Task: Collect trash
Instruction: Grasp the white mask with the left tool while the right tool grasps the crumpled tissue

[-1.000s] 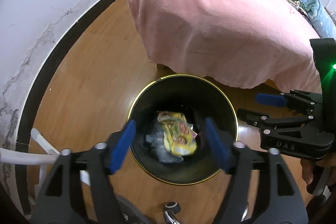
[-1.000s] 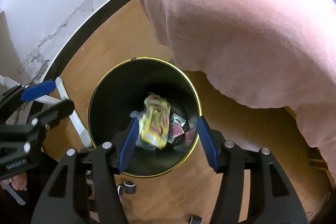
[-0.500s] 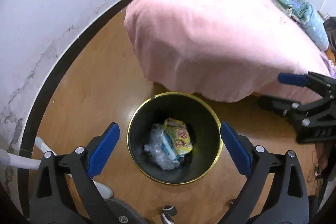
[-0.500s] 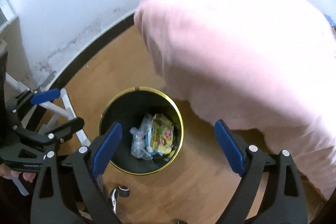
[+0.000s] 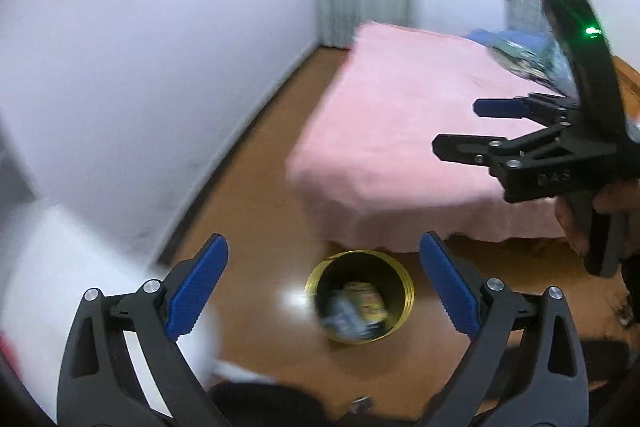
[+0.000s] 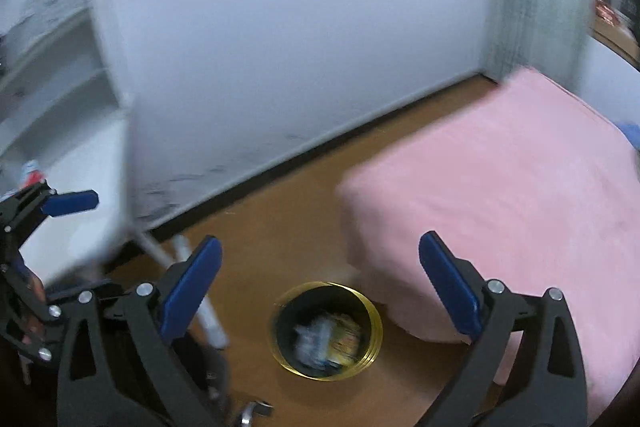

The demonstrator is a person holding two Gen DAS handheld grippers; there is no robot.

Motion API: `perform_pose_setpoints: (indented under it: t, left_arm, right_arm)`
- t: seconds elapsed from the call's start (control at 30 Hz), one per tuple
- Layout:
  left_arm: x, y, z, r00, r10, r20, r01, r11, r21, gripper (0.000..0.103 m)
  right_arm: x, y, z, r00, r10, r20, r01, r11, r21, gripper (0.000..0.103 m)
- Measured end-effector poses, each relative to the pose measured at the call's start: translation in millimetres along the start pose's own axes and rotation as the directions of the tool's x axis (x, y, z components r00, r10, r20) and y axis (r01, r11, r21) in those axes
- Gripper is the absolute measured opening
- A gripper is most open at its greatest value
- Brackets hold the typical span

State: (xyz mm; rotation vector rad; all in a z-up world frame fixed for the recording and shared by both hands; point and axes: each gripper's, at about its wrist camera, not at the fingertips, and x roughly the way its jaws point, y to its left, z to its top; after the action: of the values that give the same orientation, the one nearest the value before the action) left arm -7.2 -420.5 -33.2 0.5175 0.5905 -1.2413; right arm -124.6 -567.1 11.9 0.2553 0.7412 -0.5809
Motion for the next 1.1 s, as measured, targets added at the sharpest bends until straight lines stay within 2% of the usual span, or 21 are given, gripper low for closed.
perform_pose_setpoints:
  t: [0.07,0.13,0.2,0.3,0.37,0.4,0.43,0.5,0.53,0.57,0.67,0.77,0.87,0.97,1.03,1.07,1.1]
  left_arm:
    - [-42,43,-23,0.995,0.099,0.006,-0.099,0.994,-0.045,0.094]
    - [-81,89,-51,0.977,0.211,-0.005,-0.211,0.973,-0.096,0.094]
    - [-122,134,-81,0.948,0.315,-0.035,-0.317,0.936,-0.155,0.094]
    - [-184,201,-136,0.888,0.446,-0.114,-0.46,0.851,-0.252,0.094]
    - [-225,241,-180,0.834,0.524,-0.174,-0.552,0.772,-0.316,0.094]
    - [-242,257,-202,0.812,0.546,-0.206,-0.583,0.735,-0.346,0.094]
    - [-252,266,-216,0.799,0.556,-0.228,-0.6,0.711,-0.367,0.094]
    - [-275,284,-254,0.779,0.563,-0.276,-0.625,0.657,-0.422,0.094]
    - [-281,288,-266,0.776,0.56,-0.29,-0.628,0.644,-0.438,0.094]
    - [-286,292,-279,0.773,0.555,-0.306,-0.631,0.626,-0.458,0.094]
    - [-292,298,-304,0.788,0.529,-0.315,-0.611,0.607,-0.508,0.094]
    - [-280,307,-312,0.802,0.508,-0.315,-0.593,0.616,-0.519,0.094]
    - [-272,318,-312,0.817,0.485,-0.312,-0.574,0.629,-0.524,0.094]
    - [-256,324,-308,0.829,0.463,-0.313,-0.558,0.648,-0.519,0.094]
    - [-249,324,-304,0.832,0.455,-0.319,-0.555,0.66,-0.507,0.093]
    - [-247,326,-303,0.832,0.452,-0.32,-0.554,0.663,-0.503,0.093]
    - [-247,325,-303,0.833,0.451,-0.32,-0.553,0.666,-0.501,0.092]
  right_arm:
    - [8,56,14,0.995,0.095,0.015,-0.094,0.993,-0.073,0.096]
    - [19,113,24,0.981,0.192,0.01,-0.189,0.972,-0.141,0.095]
    - [33,178,30,0.952,0.305,-0.014,-0.301,0.931,-0.206,0.095]
    - [48,275,31,0.894,0.441,-0.083,-0.444,0.846,-0.295,0.095]
    - [55,343,26,0.847,0.512,-0.143,-0.527,0.77,-0.36,0.095]
    - [58,370,23,0.826,0.537,-0.171,-0.558,0.735,-0.385,0.095]
    - [61,406,17,0.797,0.566,-0.211,-0.597,0.685,-0.418,0.095]
    - [67,454,9,0.765,0.586,-0.269,-0.636,0.622,-0.457,0.095]
    - [73,483,2,0.744,0.592,-0.309,-0.66,0.58,-0.477,0.095]
    - [75,502,-3,0.732,0.595,-0.332,-0.674,0.557,-0.486,0.095]
    - [89,551,-17,0.721,0.575,-0.387,-0.687,0.516,-0.512,0.094]
    - [101,576,-26,0.722,0.549,-0.421,-0.688,0.505,-0.522,0.089]
    - [106,580,-27,0.732,0.531,-0.427,-0.678,0.503,-0.536,0.086]
    - [111,581,-23,0.732,0.528,-0.431,-0.679,0.509,-0.529,0.079]
    - [113,579,-23,0.726,0.524,-0.445,-0.686,0.509,-0.52,0.066]
    - [112,578,-22,0.725,0.523,-0.449,-0.687,0.505,-0.522,0.063]
    - [112,578,-23,0.73,0.52,-0.444,-0.682,0.503,-0.532,0.054]
